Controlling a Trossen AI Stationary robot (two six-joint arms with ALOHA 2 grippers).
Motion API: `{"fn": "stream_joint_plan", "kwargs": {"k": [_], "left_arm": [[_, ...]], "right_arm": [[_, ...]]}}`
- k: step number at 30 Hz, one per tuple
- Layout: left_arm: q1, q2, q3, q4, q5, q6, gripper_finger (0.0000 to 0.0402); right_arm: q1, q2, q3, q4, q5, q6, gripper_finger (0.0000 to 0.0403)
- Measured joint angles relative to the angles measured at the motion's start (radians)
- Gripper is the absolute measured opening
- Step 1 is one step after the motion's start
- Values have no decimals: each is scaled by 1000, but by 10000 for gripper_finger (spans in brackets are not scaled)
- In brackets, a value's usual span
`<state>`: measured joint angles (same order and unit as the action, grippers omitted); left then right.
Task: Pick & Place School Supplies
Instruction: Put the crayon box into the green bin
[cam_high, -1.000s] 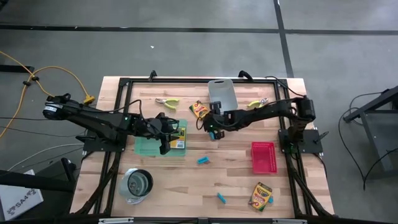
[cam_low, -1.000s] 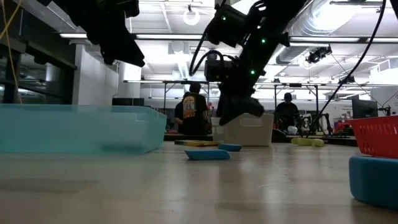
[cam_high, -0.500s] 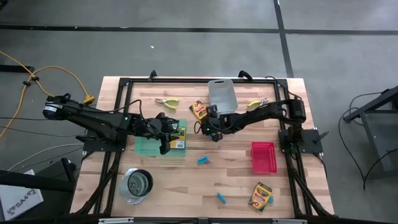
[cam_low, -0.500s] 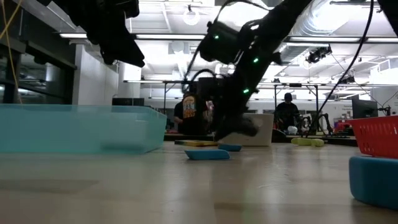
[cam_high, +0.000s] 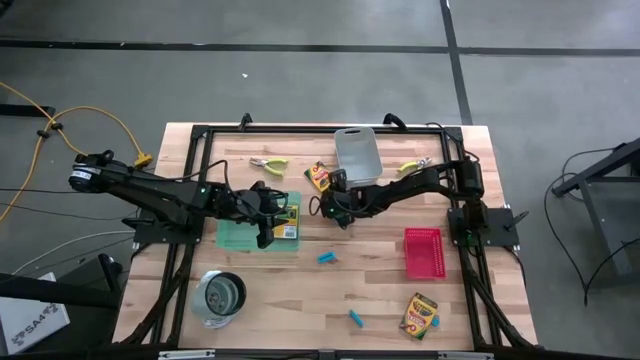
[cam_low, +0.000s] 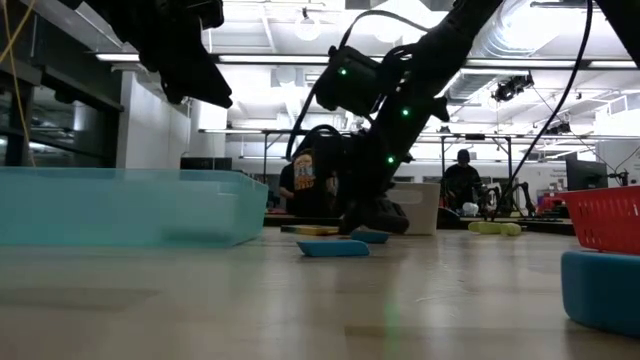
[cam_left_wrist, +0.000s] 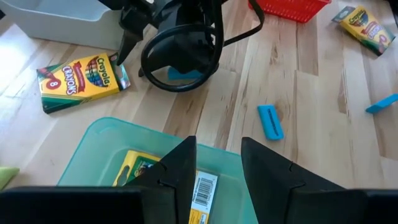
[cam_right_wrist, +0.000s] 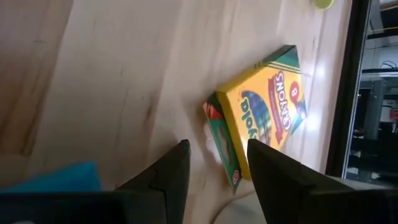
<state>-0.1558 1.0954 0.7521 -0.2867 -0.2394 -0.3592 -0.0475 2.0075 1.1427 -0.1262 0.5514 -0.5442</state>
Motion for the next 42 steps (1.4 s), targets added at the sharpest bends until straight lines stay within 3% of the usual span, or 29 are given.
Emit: {"fn": "stream_joint_plan", "kwargs": {"k": [17,42], "left_arm": [[0,0,0,-1,0,0,124],[0,0,0,0,0,0,124]], "right_arm": [[-2,0,0,4,-38,-3,100],[-34,14,3,19,-87,1,97]]}}
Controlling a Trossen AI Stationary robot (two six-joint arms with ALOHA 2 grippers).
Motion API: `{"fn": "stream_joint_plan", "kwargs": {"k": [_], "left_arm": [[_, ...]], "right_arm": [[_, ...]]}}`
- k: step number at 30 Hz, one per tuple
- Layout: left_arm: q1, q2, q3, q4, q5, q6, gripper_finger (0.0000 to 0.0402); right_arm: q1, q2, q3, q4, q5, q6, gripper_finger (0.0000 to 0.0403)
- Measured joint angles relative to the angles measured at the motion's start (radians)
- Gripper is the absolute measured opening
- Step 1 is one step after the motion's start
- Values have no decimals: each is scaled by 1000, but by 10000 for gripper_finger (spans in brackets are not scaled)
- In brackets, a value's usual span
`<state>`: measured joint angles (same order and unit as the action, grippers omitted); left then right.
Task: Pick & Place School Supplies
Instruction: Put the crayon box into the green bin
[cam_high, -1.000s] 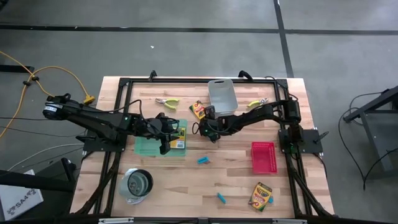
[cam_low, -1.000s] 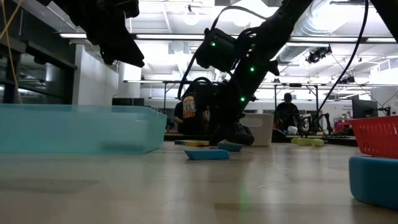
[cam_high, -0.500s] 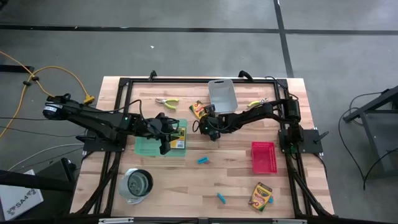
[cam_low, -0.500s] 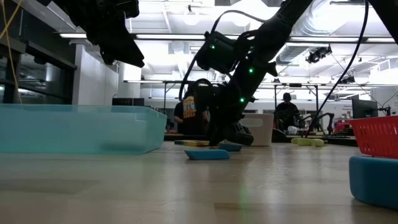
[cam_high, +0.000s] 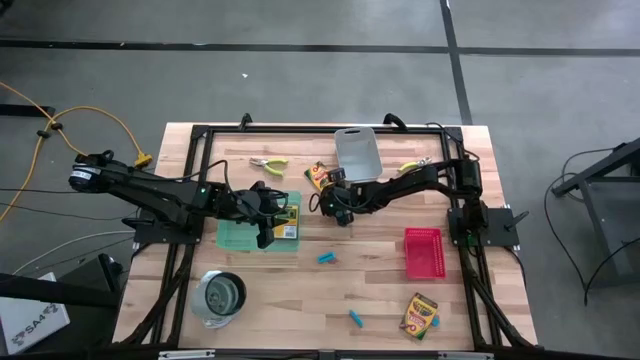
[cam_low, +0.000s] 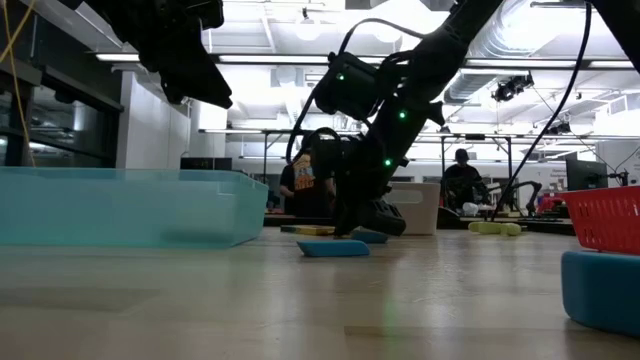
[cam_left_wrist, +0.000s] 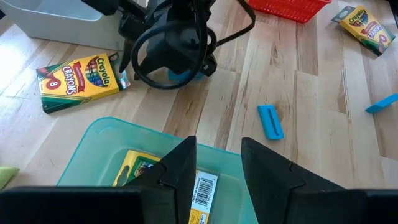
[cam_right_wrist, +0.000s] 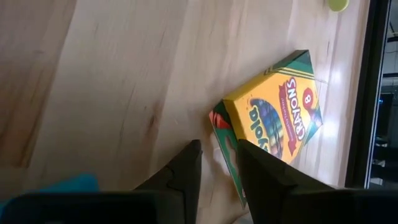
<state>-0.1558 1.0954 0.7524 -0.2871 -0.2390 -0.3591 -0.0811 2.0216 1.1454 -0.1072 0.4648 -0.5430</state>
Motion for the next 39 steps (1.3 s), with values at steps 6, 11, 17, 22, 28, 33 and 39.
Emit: {"fn": "stream_joint_plan", "kwargs": {"k": [6,11,17,22,28,33,39], "left_arm": [[0,0,0,-4,2,0,124],[0,0,0,-4,2,0,124],[0,0,0,-4,3,0,124],[0,0,0,-4,4,0,124],[0,0,0,-4,5,0,124],[0,0,0,-4,5,0,124],[0,0,0,-4,5,0,124]], "right_arm": [[2,23,1,24,42,-7,97],[0,24,1,38,42,-8,97],[0,25,0,39,41,-11,97],[0,26,0,39,40,-11,97],[0,26,-1,39,37,-11,97],[0,27,-1,37,33,-11,77],[0,28,-3,36,23,-11,20]]}}
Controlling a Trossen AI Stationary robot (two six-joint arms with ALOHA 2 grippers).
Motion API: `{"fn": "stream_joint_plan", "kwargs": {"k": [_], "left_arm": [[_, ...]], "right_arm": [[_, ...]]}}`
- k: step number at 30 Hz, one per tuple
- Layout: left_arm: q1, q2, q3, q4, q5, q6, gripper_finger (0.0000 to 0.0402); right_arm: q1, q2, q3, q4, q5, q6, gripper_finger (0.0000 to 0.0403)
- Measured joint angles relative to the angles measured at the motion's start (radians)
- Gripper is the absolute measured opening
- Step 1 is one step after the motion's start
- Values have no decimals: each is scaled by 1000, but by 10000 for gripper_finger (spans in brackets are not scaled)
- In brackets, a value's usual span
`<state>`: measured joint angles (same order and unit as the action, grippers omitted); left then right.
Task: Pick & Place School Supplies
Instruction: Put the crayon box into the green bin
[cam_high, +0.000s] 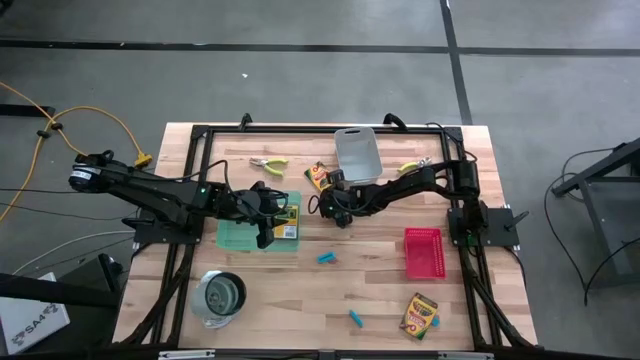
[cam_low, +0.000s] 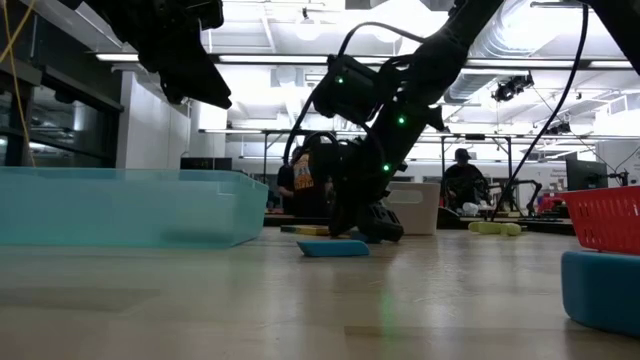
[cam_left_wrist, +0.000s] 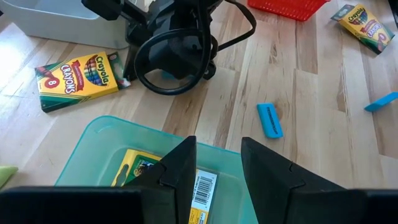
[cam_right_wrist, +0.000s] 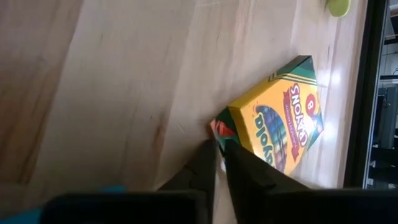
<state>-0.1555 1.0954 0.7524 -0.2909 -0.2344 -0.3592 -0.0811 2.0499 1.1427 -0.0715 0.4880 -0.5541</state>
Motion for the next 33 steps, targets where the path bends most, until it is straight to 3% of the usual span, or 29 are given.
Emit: {"fn": "stream_joint_plan", "kwargs": {"k": [7,25,33], "left_arm": [[0,0,0,0,0,0,124],[0,0,0,0,0,0,124],[0,0,0,0,0,0,124]], "right_arm": [[0,0,0,0,-2,0,3],[1,0,0,-1,-3,0,3],[7,0,1,-5,-6,0,37]]}}
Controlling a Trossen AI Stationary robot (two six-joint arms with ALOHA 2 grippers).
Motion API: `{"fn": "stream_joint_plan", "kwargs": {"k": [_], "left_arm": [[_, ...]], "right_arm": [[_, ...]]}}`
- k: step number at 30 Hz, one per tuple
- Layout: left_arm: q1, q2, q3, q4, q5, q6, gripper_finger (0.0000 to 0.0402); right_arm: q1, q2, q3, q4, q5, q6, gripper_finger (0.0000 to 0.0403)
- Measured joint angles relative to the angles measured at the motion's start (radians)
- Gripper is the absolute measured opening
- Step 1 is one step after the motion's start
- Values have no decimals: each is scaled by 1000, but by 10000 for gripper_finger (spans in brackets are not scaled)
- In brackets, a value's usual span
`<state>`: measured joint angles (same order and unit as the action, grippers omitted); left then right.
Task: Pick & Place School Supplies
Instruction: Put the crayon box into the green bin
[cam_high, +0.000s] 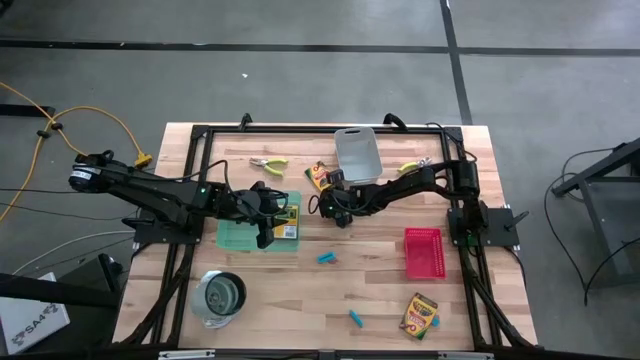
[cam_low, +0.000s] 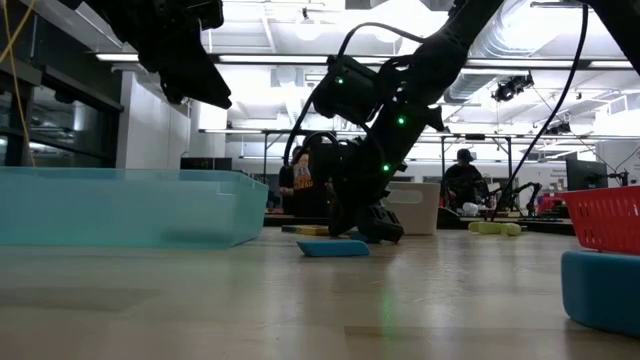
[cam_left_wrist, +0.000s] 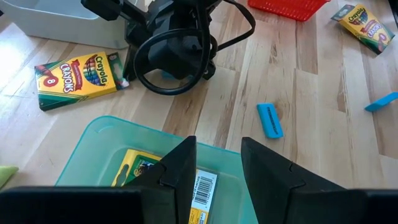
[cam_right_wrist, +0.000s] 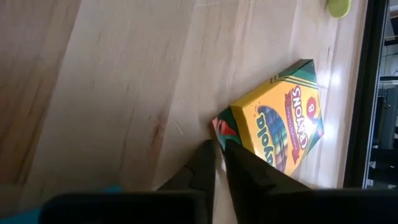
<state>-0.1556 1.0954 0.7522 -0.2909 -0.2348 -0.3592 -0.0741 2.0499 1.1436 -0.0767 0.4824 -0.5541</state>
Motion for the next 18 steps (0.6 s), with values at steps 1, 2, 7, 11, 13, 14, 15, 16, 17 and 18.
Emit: {"fn": "stream_joint_plan", "kwargs": {"k": [1,2,7,11,13,14,15,16,17,18], "left_arm": [[0,0,0,0,0,0,124],[0,0,0,0,0,0,124],[0,0,0,0,0,-5,124],[0,0,0,0,23,-7,124],[0,0,0,0,39,-8,124],[0,0,0,0,41,-8,124],[0,0,0,0,45,-8,124],[0,0,0,0,46,-8,124],[0,0,0,0,47,-8,124],[0,0,0,0,47,-8,124]], "right_arm": [[0,0,0,0,2,0,44],[0,0,1,0,4,0,52],[0,0,1,1,25,4,77],[0,0,1,1,21,5,82],[0,0,1,1,21,5,82],[0,0,1,1,21,5,82],[0,0,1,2,20,5,82],[0,0,1,4,20,5,82],[0,0,1,7,20,5,82],[-1,0,0,10,20,4,81]]}}
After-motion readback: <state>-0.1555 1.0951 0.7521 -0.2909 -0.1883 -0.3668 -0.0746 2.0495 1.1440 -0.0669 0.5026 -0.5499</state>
